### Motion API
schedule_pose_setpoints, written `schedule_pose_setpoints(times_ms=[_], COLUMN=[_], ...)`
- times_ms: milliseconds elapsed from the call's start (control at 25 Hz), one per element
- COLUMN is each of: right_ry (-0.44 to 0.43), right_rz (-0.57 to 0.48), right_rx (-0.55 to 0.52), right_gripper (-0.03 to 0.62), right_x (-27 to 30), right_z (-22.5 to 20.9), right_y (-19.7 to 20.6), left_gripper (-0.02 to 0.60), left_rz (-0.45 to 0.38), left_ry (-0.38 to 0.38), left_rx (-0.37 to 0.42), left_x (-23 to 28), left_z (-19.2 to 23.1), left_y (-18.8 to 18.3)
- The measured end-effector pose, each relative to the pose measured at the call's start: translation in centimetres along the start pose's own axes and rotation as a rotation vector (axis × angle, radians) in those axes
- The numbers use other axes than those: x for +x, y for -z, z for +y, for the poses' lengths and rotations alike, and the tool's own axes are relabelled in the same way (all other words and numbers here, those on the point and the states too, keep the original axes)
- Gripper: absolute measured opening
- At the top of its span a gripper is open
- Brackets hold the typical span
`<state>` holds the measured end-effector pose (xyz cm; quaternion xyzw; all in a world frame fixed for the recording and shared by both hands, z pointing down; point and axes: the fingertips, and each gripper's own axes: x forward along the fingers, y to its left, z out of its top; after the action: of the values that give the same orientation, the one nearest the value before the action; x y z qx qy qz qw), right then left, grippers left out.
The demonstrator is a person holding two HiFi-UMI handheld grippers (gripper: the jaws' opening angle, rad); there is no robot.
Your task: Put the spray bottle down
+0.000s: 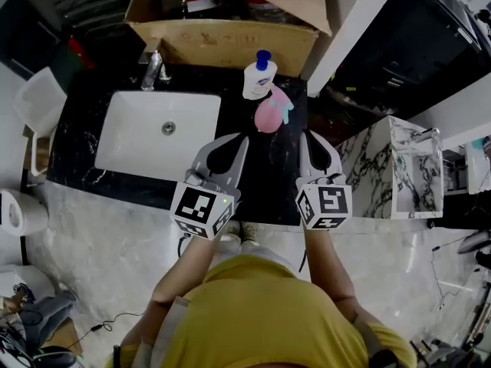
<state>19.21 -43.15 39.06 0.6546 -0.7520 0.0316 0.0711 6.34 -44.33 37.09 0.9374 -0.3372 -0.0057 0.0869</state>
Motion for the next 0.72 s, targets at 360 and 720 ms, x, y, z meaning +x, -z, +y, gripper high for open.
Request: schedule_pose_setpoints(times_ms=[360,720], right_ry=[0.091,0.092], right_rz=[-0.096,-0.17], right_rx=[-0.012,-0.082], right_gripper=[0.0,0.0], right_x=[-6.1,-9.3], right_z=[0.4,2.1], right_y=[-3.7,-7.3], left_gripper=[0.003,0.003], left_rz=[-0.04,-0.089], left_ry=[0.007,-0.01], left_rx=[0.031,0.092], left_x=[-2.8,-5.3], left_z=[-2.2,-4.2], left_y=[-2.6,-6.0])
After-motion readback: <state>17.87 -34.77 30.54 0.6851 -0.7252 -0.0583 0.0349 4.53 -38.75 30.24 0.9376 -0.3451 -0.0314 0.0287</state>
